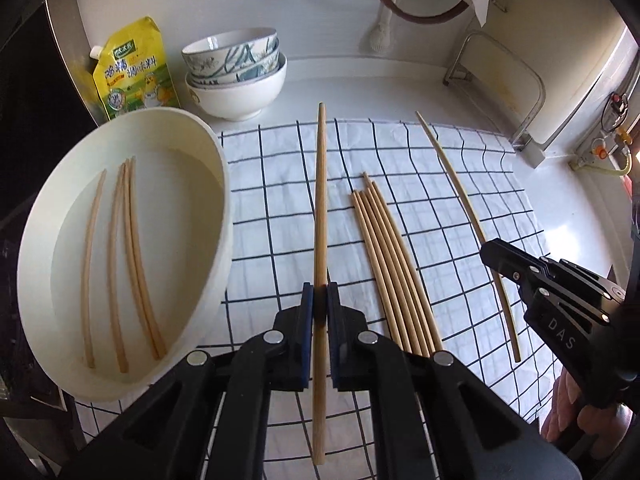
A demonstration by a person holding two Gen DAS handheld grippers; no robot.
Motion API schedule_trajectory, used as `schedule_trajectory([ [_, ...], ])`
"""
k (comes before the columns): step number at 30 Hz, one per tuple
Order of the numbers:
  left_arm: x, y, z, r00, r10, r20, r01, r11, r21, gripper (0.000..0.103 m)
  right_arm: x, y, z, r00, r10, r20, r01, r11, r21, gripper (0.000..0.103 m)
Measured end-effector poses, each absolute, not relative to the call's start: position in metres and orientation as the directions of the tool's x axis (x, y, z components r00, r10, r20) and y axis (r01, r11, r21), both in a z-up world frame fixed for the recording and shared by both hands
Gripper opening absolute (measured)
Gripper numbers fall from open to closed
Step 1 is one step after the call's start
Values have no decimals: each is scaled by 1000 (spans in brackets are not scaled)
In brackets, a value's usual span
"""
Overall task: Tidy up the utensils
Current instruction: 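Carry both held chopsticks over the water-filled white basin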
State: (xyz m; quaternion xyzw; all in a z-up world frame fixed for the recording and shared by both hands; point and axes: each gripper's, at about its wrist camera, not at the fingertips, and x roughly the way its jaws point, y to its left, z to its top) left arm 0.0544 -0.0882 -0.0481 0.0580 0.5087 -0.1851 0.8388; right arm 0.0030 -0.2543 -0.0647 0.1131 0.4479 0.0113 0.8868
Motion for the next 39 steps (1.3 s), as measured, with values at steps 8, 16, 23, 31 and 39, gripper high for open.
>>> schedule_trajectory([
  [8,75,-28,-11,497,-276,-823,341,934,-108,7,36,-197,-21,654,156,-740,19,975,222,6],
  [16,98,39,-4,539,-244,-806,262,958,-115,7,79,-115,-6,655,235,-718,-102,969,225,6],
  [23,117,83,-18,539,-221,-813,218,969,-119,7,112,-59,-14,615,279,-737,-178,960,215,6],
  [31,142,105,-35,518,-201,-831,175,976,-127,7,141,-30,-40,555,286,-781,-197,958,210,6],
  [39,155,105,-61,465,-195,-864,172,977,-128,7,155,-20,-61,504,290,-814,-196,956,219,6],
])
